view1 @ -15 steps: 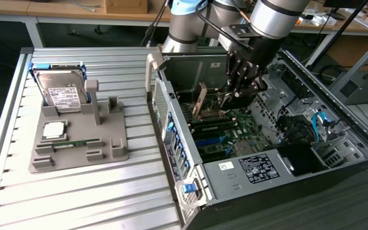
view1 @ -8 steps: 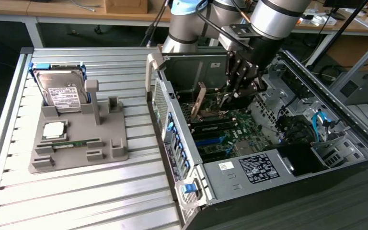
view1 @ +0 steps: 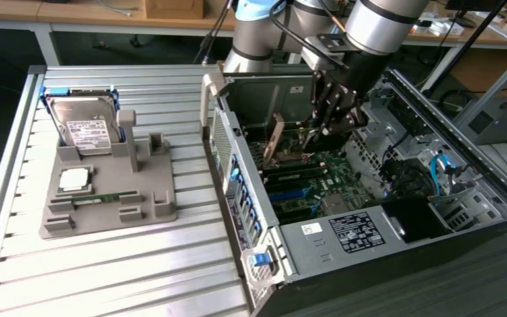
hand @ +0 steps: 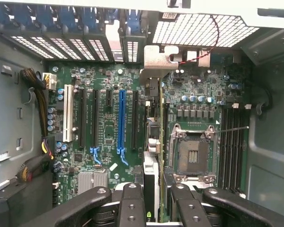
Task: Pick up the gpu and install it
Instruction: 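Insert the gpu into the slot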
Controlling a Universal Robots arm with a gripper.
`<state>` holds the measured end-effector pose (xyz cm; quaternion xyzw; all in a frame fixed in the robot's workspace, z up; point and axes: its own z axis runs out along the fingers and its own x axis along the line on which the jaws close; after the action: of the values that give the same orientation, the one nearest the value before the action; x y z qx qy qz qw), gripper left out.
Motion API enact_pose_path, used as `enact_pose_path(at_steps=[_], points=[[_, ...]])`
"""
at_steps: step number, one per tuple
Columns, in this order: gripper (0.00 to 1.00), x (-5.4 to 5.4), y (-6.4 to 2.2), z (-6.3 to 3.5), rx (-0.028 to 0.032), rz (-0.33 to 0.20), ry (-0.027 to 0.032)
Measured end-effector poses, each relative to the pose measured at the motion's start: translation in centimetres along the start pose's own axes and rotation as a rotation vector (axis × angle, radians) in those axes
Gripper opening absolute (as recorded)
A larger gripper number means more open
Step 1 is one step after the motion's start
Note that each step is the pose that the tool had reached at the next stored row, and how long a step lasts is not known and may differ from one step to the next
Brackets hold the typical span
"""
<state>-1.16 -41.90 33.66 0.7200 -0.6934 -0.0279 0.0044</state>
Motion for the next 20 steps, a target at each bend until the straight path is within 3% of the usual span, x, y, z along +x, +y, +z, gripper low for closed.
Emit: enact_pose_path(at_steps=[20], points=[[0.27,0.6,0.01,0.19,0.0,0.0,0.0001]])
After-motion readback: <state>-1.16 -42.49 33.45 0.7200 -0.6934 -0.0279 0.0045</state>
